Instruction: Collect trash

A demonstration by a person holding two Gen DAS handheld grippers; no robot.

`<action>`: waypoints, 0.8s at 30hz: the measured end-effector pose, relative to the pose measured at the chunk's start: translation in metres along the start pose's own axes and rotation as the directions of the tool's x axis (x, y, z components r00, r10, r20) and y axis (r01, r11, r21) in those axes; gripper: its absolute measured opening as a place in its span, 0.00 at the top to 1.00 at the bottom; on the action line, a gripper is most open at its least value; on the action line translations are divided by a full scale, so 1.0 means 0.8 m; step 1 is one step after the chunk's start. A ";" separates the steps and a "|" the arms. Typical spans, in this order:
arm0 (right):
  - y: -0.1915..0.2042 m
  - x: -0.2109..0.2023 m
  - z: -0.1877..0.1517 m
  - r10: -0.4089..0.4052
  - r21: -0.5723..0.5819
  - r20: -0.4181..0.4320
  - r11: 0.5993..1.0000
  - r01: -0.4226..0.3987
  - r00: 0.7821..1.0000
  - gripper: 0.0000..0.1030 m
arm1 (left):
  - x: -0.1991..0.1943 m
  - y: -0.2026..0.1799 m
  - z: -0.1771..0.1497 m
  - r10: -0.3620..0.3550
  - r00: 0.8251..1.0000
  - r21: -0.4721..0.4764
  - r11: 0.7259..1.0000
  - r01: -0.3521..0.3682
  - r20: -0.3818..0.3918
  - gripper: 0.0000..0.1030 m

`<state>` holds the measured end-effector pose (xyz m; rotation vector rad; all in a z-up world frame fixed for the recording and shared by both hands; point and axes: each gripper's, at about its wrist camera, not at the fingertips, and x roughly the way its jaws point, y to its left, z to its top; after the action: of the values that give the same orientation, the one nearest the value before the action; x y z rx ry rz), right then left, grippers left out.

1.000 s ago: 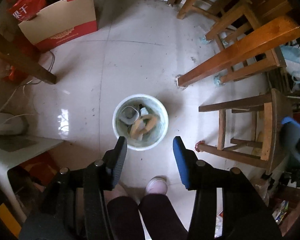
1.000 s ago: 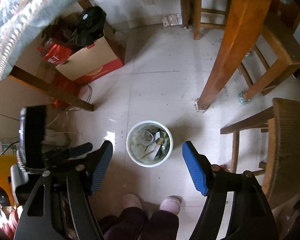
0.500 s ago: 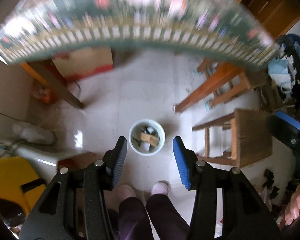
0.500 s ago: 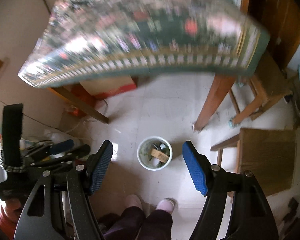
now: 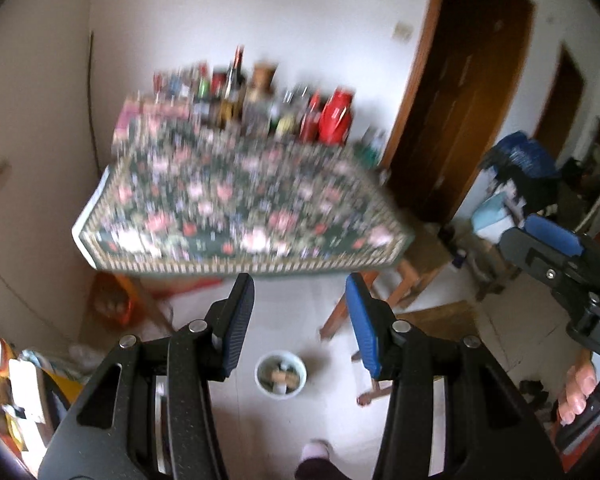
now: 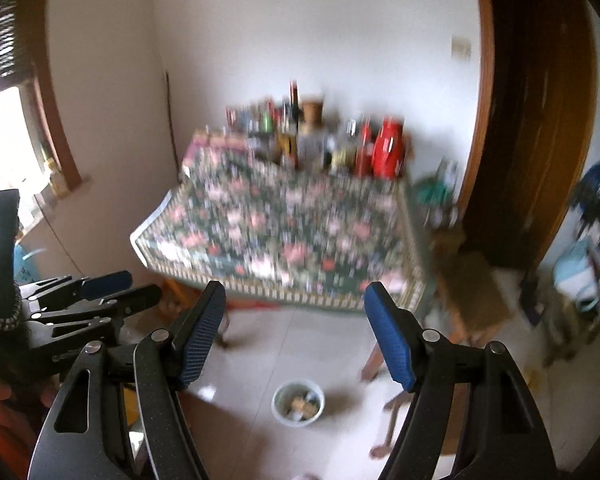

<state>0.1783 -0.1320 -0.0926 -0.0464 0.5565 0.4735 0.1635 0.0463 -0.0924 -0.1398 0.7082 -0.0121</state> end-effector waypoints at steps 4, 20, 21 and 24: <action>0.033 -0.068 0.001 -0.020 0.006 0.100 1.000 0.019 0.995 0.33 | -0.090 -0.006 -0.008 -0.030 0.995 0.040 0.999 0.026 0.099 0.53; 0.090 -0.177 -0.038 -0.023 0.016 0.200 1.000 0.021 0.979 0.08 | -0.263 -0.013 -0.082 -0.025 0.966 0.083 0.997 0.003 0.259 0.09; 0.092 -0.183 -0.040 -0.022 0.016 0.201 1.000 0.019 0.979 0.08 | -0.265 -0.012 -0.083 -0.026 0.965 0.081 0.997 0.005 0.261 0.09; 0.091 -0.184 -0.041 -0.025 0.024 0.199 0.999 0.020 0.980 0.08 | -0.267 -0.012 -0.084 -0.020 0.963 0.083 0.997 -0.003 0.270 0.09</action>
<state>0.0197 -0.1341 -0.0379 0.0161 0.3639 0.4442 -0.0426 0.0413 -0.0034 -0.0632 0.4328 -0.0298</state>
